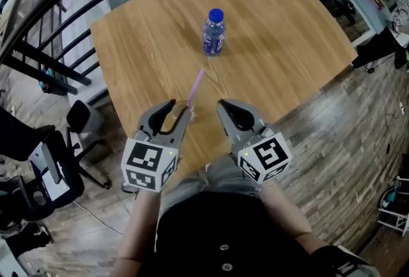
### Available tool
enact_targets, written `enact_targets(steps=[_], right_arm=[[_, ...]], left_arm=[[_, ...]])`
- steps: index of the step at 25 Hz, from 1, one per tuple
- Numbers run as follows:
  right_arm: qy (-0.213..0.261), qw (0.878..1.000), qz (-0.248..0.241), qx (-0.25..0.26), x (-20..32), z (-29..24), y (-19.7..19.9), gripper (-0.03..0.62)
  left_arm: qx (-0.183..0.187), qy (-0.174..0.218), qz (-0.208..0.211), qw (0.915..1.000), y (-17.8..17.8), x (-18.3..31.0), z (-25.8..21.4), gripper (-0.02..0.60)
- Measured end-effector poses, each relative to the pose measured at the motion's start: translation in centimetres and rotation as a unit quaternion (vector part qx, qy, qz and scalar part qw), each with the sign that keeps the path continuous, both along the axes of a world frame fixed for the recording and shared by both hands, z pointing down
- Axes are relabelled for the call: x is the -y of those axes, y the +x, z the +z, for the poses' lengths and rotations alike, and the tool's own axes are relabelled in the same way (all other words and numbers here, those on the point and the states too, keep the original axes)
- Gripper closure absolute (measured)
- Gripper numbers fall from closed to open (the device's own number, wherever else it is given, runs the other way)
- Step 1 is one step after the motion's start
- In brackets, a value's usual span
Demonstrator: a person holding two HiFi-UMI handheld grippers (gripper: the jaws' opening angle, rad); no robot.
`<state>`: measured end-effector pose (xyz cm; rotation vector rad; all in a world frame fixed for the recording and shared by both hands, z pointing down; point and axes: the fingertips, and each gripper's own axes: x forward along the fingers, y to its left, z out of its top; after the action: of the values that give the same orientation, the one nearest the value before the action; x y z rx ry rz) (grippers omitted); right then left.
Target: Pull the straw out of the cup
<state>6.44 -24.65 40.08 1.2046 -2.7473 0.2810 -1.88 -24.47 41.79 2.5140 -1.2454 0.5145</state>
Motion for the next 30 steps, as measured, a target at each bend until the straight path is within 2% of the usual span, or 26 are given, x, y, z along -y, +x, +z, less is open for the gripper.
enact_targets(steps=[5, 16, 24, 30], right_arm=[[-0.013, 1.000, -0.020, 0.001, 0.9, 1.2, 0.1, 0.595], [-0.028, 0.998, -0.053, 0.009, 2.4, 2.7, 0.1, 0.595], [-0.029, 0.998, -0.059, 0.009, 3.3, 2.8, 0.8, 0.595], [-0.029, 0.997, -0.065, 0.011, 3.4, 2.9, 0.6, 0.595]], left_arm=[[0.022, -0.014, 0.009, 0.9996, 0.7, 0.8, 0.6, 0.456], [0.038, -0.043, 0.016, 0.9982, 2.1, 2.1, 1.8, 0.439], [0.050, -0.055, 0.016, 0.9971, 2.8, 2.4, 2.5, 0.440], [0.051, -0.055, 0.005, 0.9972, 2.6, 2.8, 2.7, 0.503]])
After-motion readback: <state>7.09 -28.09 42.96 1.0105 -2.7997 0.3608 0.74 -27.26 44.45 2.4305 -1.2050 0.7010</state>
